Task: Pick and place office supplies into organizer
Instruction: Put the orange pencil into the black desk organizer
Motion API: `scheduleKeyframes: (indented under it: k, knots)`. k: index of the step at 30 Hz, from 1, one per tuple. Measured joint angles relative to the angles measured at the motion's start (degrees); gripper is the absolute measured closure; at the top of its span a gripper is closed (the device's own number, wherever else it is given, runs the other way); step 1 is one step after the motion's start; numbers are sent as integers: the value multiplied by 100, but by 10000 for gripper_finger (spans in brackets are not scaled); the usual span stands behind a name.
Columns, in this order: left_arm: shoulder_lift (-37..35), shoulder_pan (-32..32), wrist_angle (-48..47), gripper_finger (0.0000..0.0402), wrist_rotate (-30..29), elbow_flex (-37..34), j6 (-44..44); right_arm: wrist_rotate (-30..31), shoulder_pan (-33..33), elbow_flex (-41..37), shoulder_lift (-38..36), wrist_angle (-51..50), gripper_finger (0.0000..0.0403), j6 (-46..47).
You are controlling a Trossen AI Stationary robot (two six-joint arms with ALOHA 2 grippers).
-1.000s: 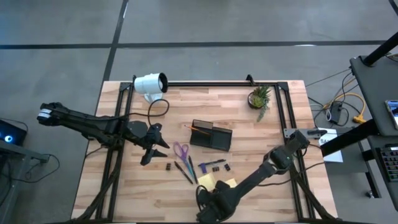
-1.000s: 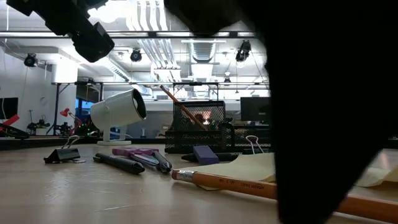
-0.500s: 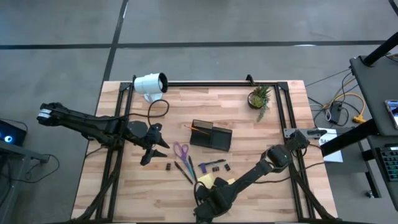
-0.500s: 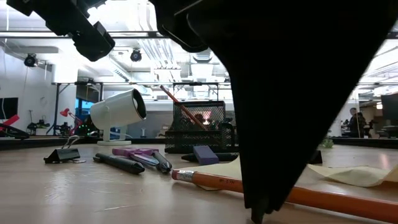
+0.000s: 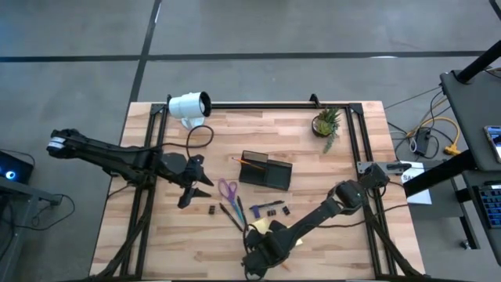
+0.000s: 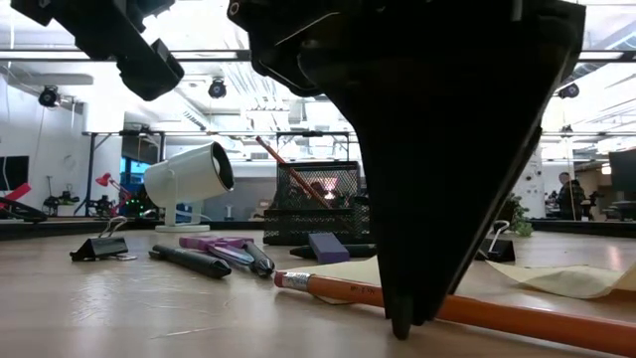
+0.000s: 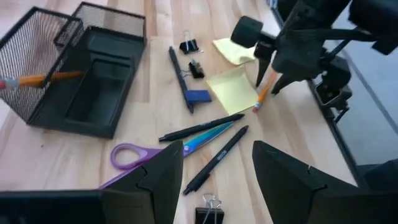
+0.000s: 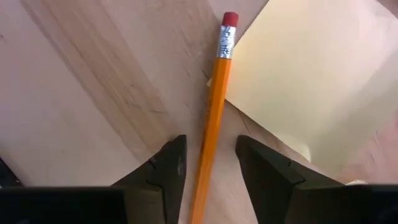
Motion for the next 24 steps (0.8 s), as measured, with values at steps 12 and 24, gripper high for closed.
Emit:
scheduleKeyframes:
  k: [12,24]
  knots:
    - [589,2,-41,224,-116,0,4,-703,-193,13,-2,26,274,-477]
    - [588,2,-28,224,-114,0,173,-549,-196,-33,146,10,342,-636]
